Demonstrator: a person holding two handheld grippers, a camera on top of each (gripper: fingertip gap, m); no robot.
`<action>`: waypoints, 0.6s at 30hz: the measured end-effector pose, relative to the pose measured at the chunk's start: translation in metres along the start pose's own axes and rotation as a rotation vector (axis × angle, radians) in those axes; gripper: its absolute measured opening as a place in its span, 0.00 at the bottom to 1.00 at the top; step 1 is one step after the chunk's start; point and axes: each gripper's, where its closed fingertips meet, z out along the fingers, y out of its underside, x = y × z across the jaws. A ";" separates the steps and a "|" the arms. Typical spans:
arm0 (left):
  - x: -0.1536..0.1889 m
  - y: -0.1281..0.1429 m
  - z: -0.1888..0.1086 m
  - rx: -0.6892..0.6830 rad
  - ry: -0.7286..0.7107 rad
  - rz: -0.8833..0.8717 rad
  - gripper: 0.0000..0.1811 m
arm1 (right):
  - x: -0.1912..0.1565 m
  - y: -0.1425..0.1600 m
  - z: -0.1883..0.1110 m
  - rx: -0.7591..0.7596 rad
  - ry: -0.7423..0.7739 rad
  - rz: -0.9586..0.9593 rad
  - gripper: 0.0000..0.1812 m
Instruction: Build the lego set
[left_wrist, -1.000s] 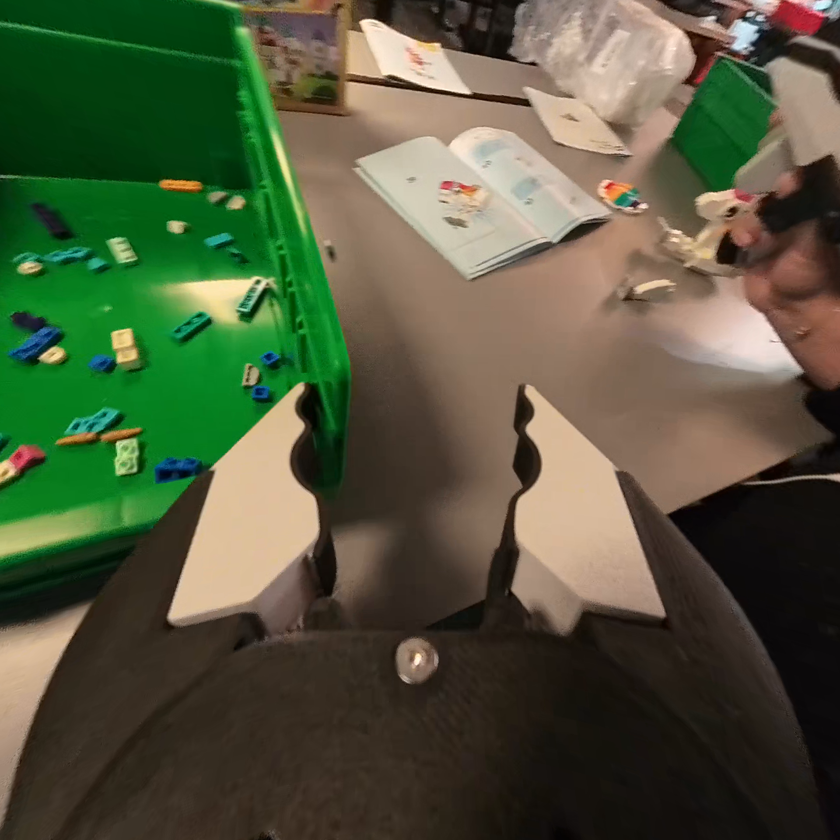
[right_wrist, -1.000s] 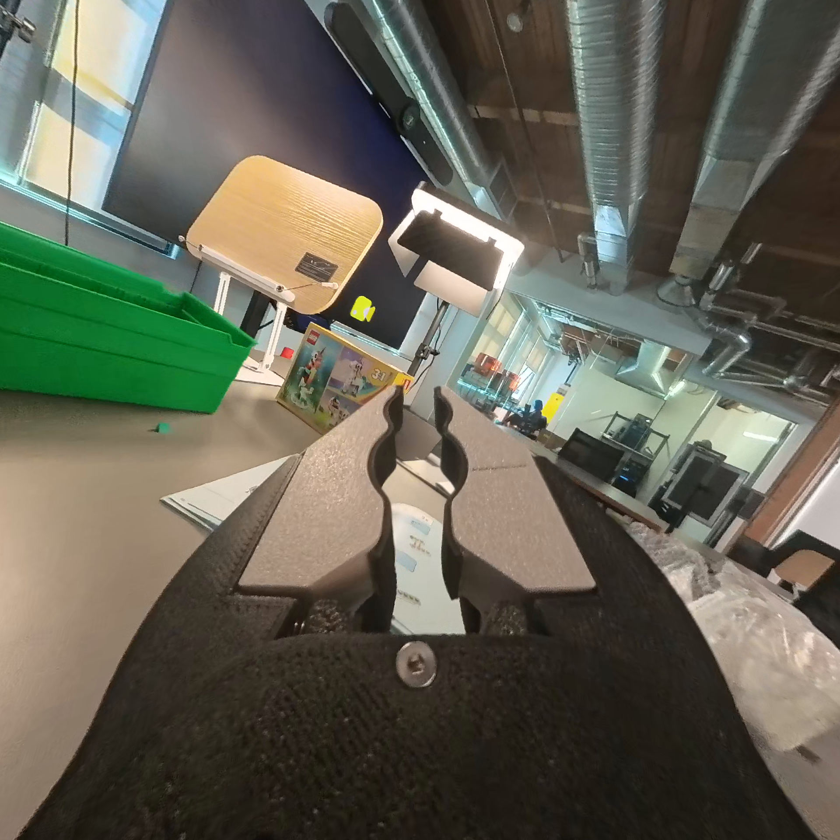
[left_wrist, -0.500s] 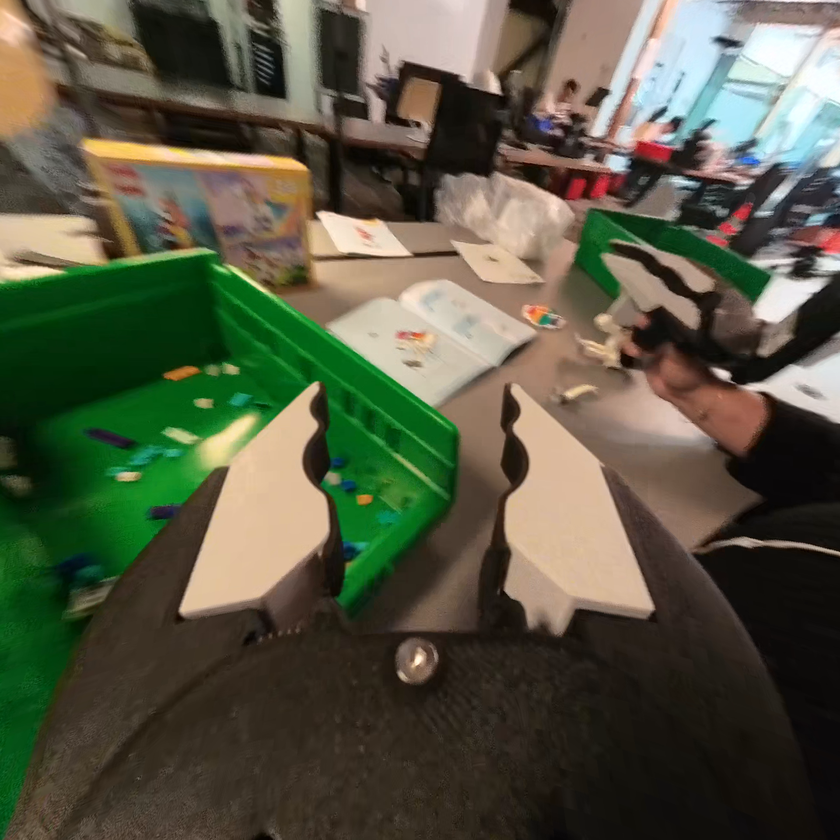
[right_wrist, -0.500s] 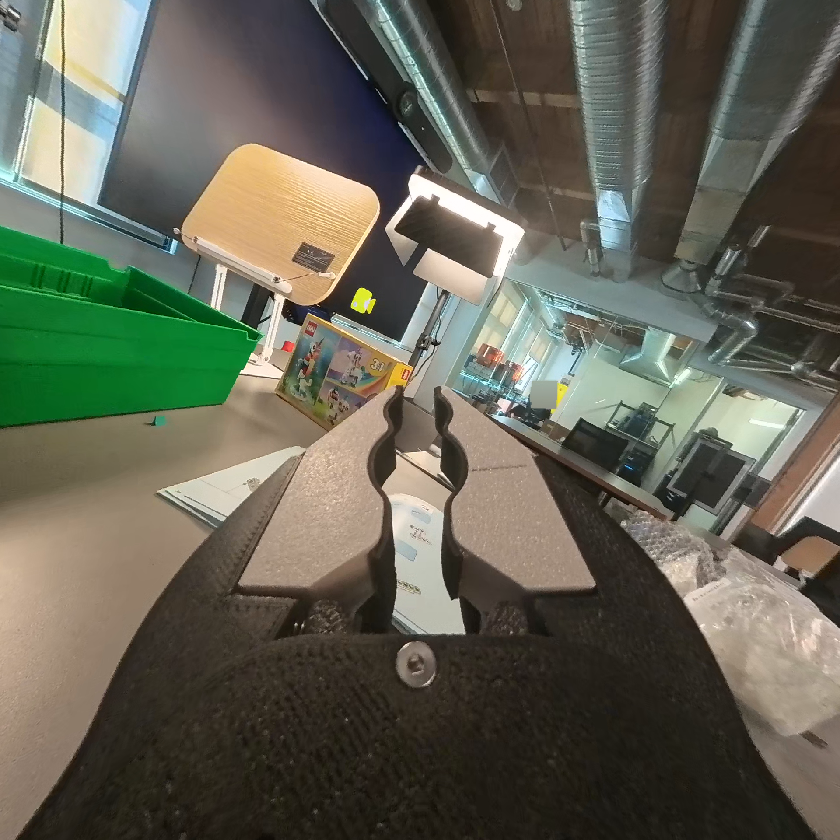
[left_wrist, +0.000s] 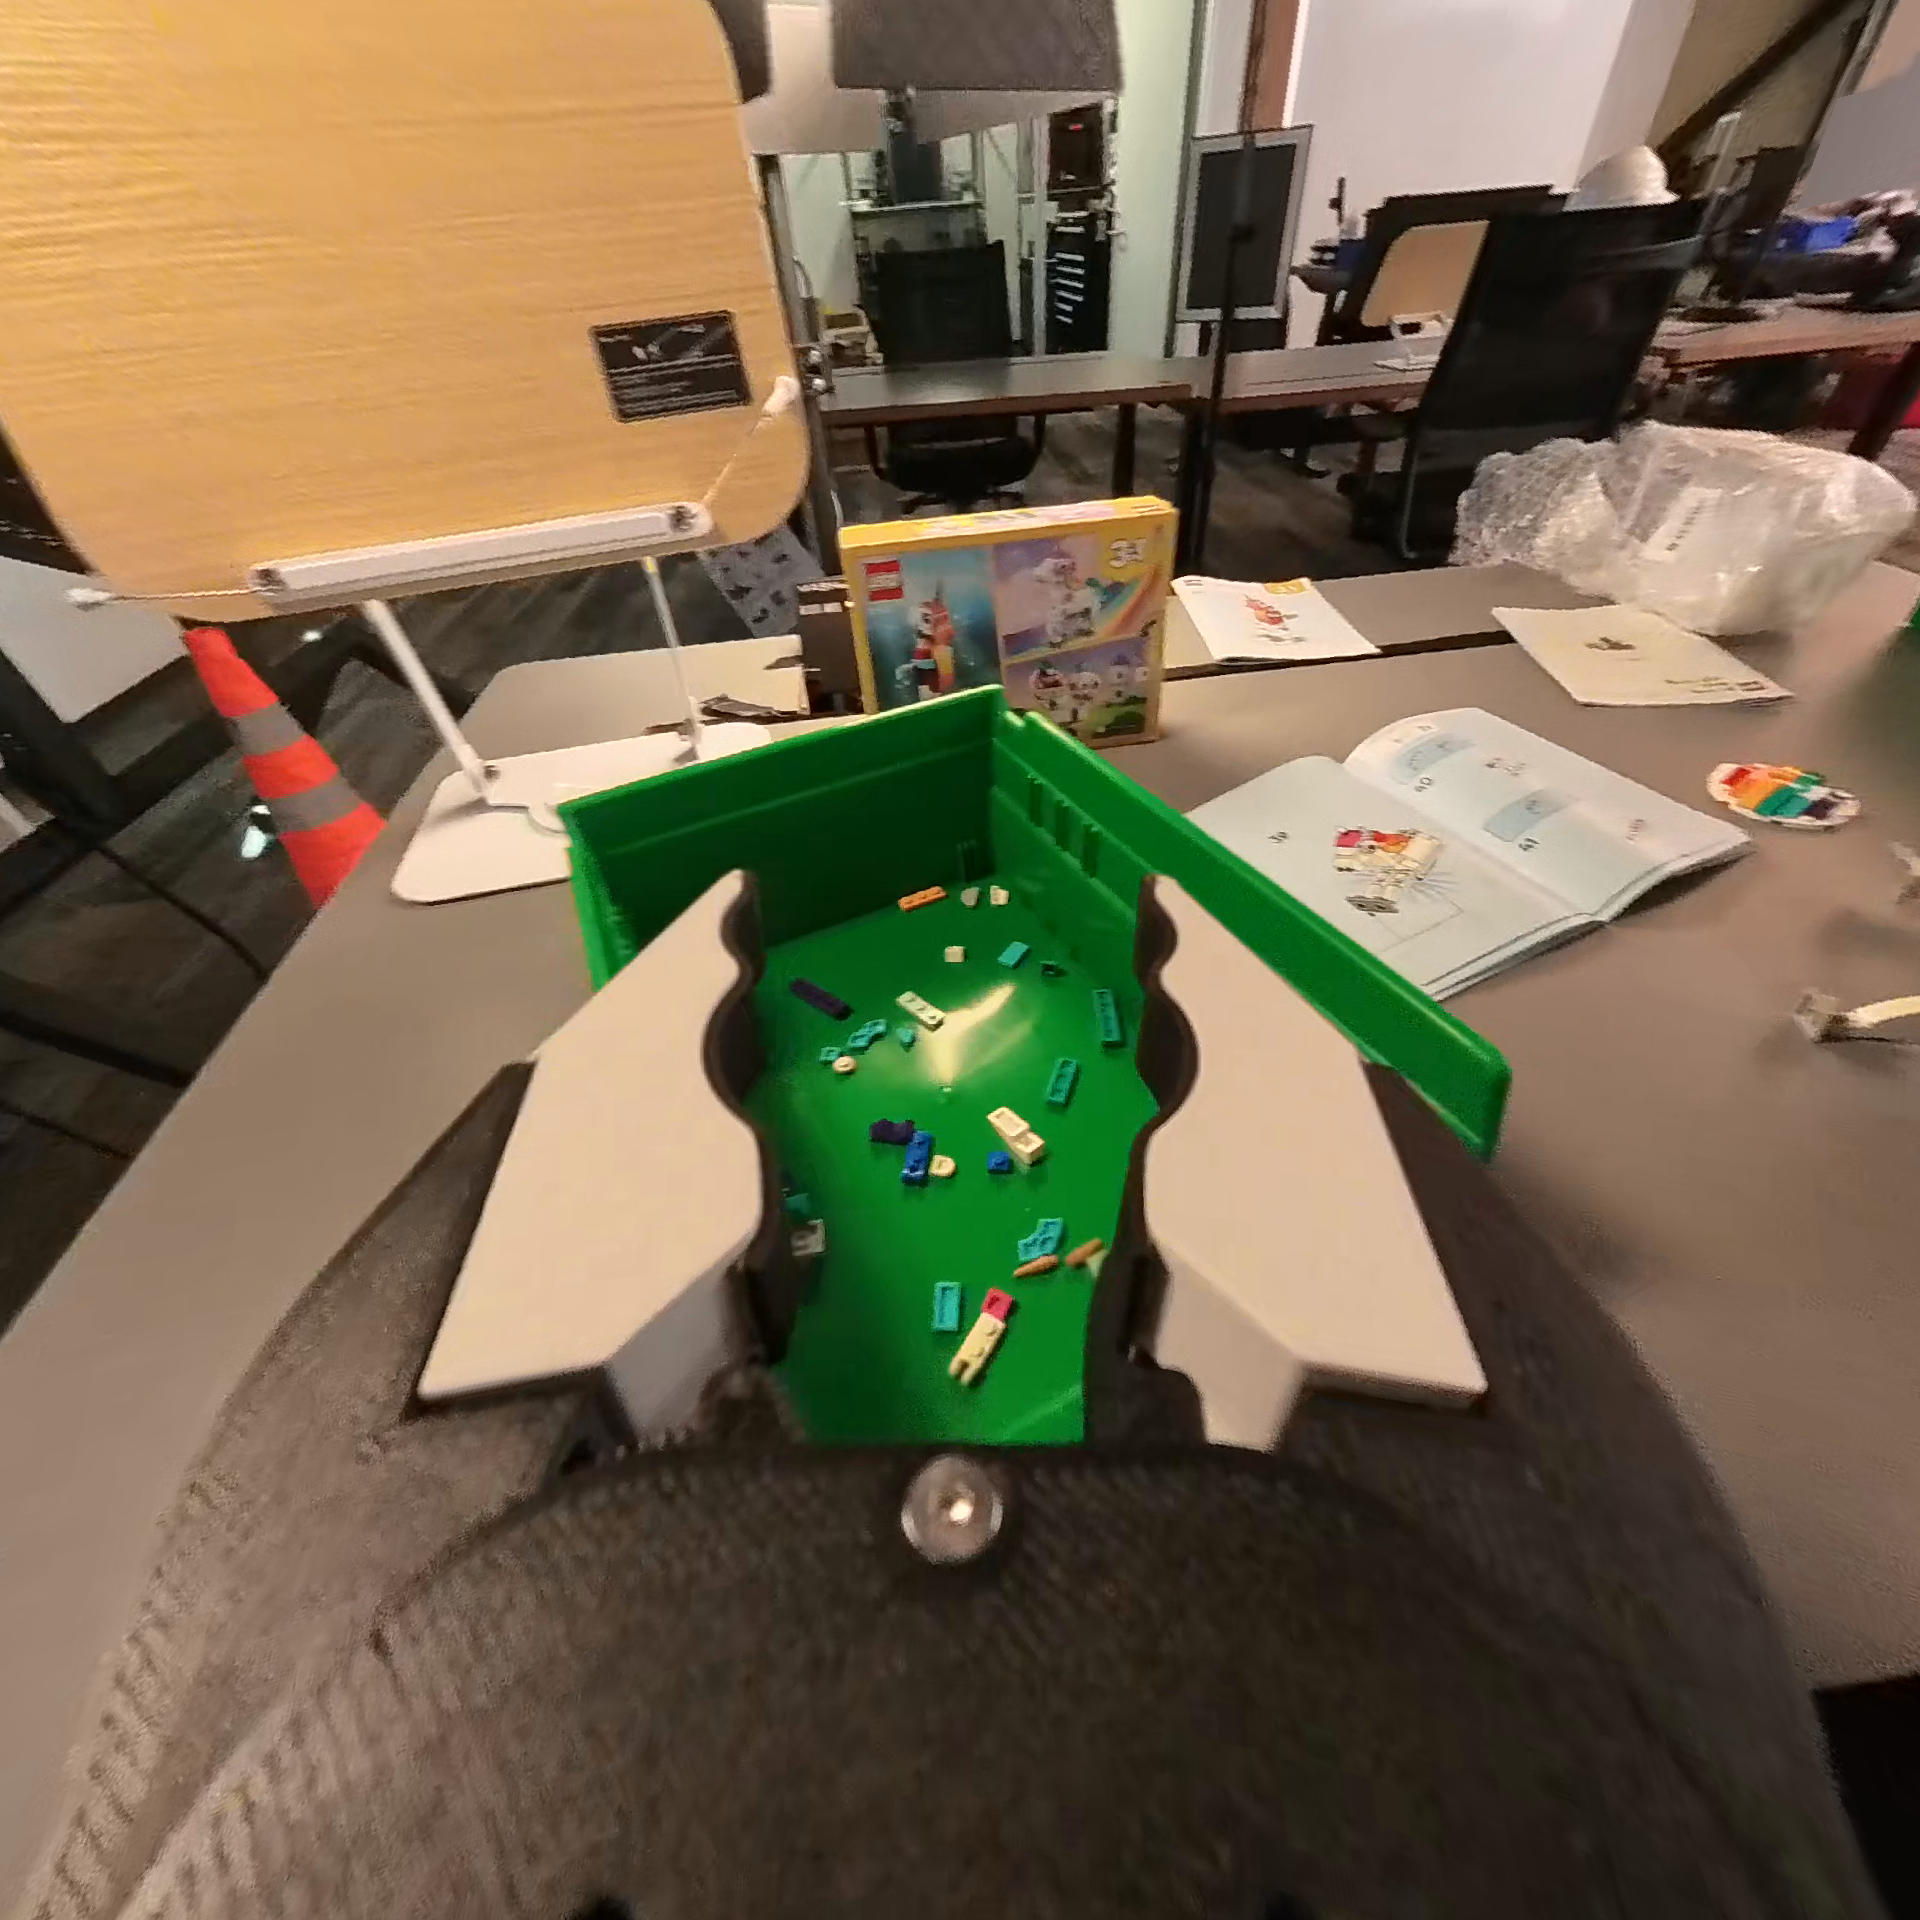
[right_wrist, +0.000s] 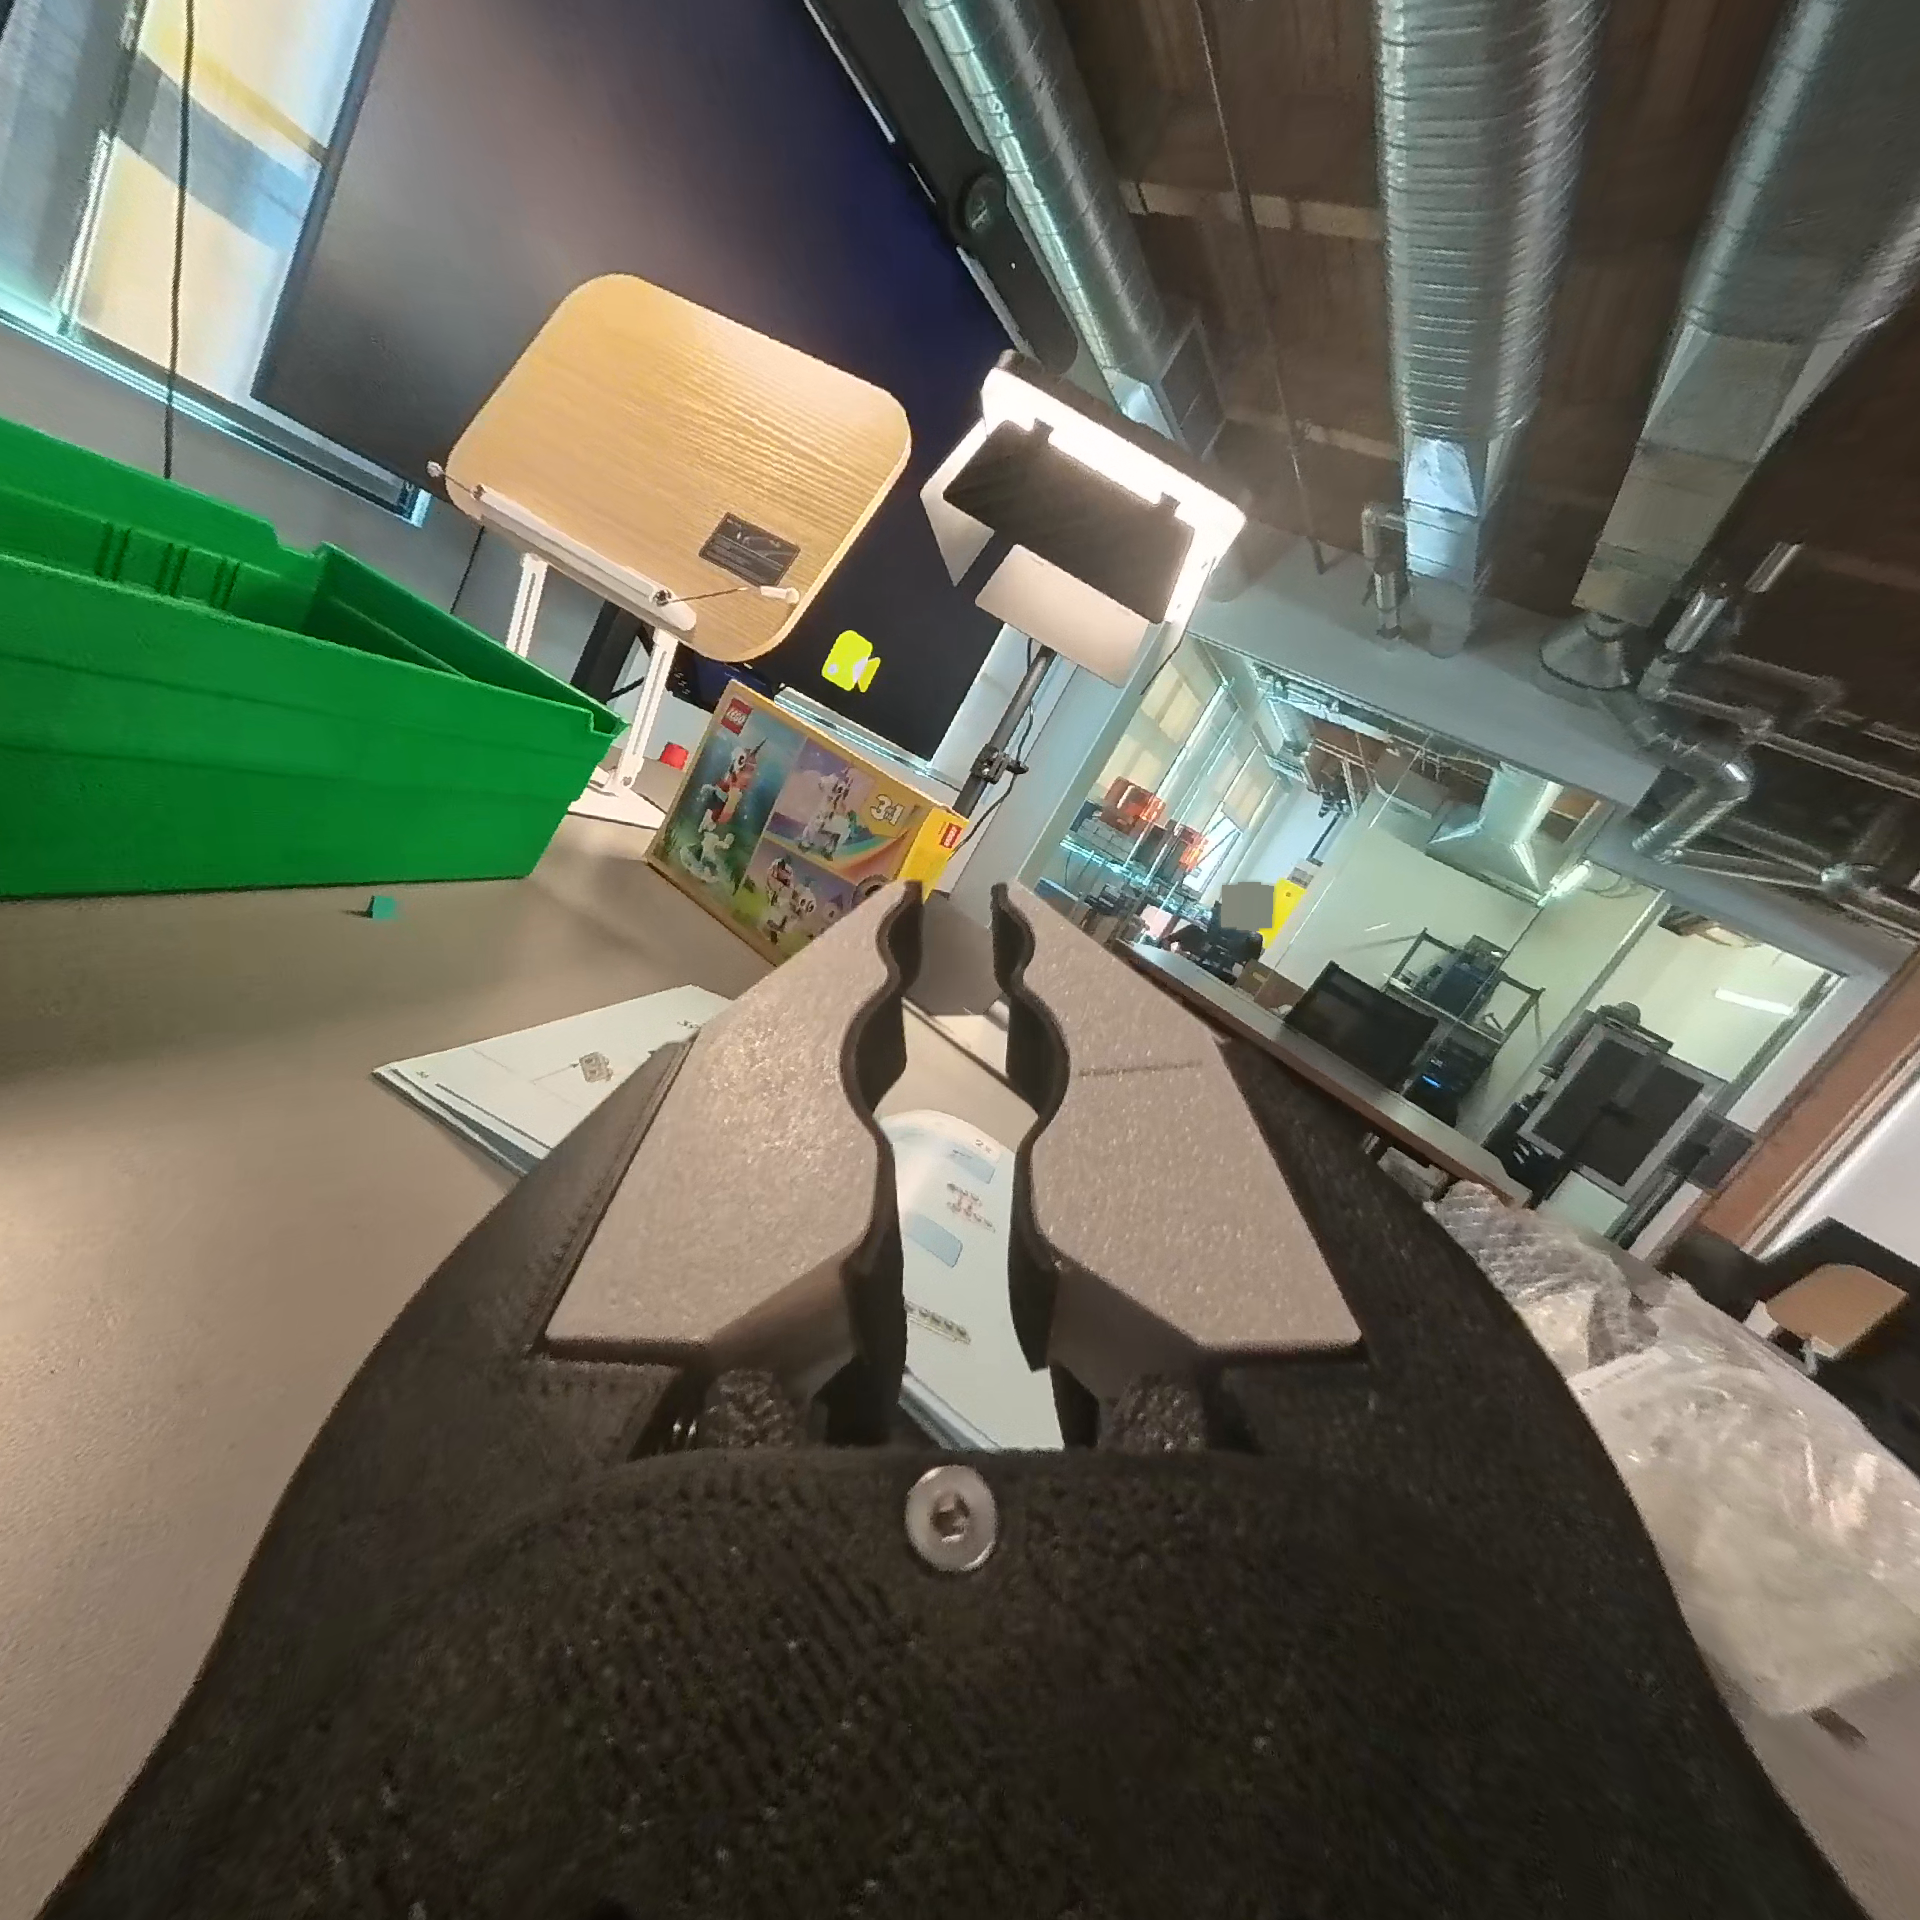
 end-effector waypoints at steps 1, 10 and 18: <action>-0.006 -0.001 -0.002 0.008 -0.021 0.002 0.39 | -0.001 0.001 0.000 -0.002 -0.002 -0.003 0.06; -0.015 -0.001 0.031 -0.195 0.066 0.109 0.28 | -0.008 0.003 0.002 -0.011 -0.022 -0.004 0.06; -0.039 0.084 0.111 -0.881 0.103 0.635 0.05 | -0.009 -0.006 0.000 0.024 -0.026 -0.030 0.06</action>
